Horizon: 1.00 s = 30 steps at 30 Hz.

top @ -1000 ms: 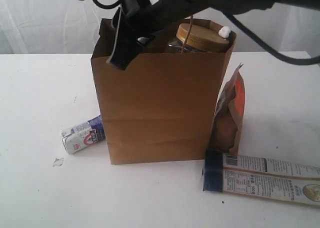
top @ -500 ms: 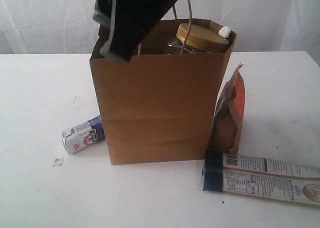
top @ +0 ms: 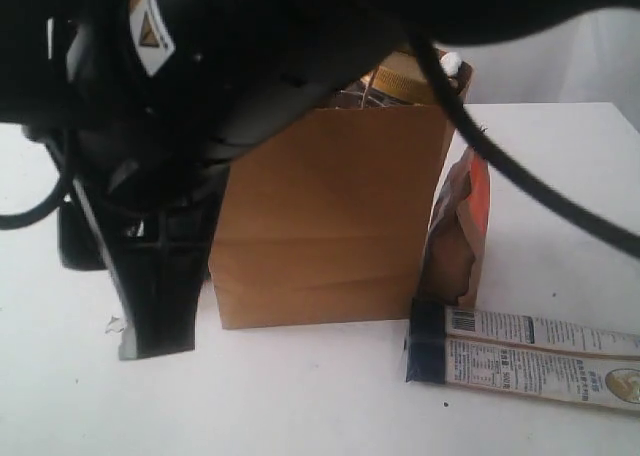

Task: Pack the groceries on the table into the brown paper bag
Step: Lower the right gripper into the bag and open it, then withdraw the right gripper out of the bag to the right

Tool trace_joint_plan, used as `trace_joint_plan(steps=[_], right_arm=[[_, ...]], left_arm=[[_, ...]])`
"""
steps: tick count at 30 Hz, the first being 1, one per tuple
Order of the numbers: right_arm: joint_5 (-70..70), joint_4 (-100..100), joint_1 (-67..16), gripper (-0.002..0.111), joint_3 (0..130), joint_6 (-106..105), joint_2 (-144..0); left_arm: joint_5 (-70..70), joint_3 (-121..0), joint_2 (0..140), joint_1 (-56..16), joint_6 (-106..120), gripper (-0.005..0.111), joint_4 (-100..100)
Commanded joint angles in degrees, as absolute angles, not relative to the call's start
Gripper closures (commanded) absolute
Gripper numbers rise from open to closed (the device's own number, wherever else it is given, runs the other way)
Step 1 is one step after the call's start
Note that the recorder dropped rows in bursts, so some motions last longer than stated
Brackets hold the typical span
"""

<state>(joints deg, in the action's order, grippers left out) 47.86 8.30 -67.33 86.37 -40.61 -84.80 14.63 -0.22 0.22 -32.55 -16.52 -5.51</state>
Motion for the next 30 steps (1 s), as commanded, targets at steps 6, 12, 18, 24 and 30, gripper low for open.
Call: trace_joint_plan(steps=[6, 12, 18, 24, 30], right_arm=[[53.4, 4.7, -71.3, 0.068, 86.8, -32.1, -84.1], [52.5, 4.7, -71.6, 0.09, 85.1, -20.2, -80.2], [43.2, 5.4, -70.8, 0.098, 74.6, -13.4, -70.3], [39.0, 17.6, -66.8, 0.099, 64.7, 1.6, -57.8], [41.5, 32.2, -66.1, 0.099, 55.4, 15.7, -45.9]], left_arm=[[14.6, 0.0, 0.0, -32.7, -16.5, 0.107, -5.2], [14.6, 0.0, 0.0, -32.7, -16.5, 0.107, -5.2], [14.6, 0.0, 0.0, -32.7, -16.5, 0.107, -5.2], [14.6, 0.0, 0.0, -32.7, -16.5, 0.107, -5.2], [14.6, 0.0, 0.0, -32.7, -16.5, 0.107, -5.2]])
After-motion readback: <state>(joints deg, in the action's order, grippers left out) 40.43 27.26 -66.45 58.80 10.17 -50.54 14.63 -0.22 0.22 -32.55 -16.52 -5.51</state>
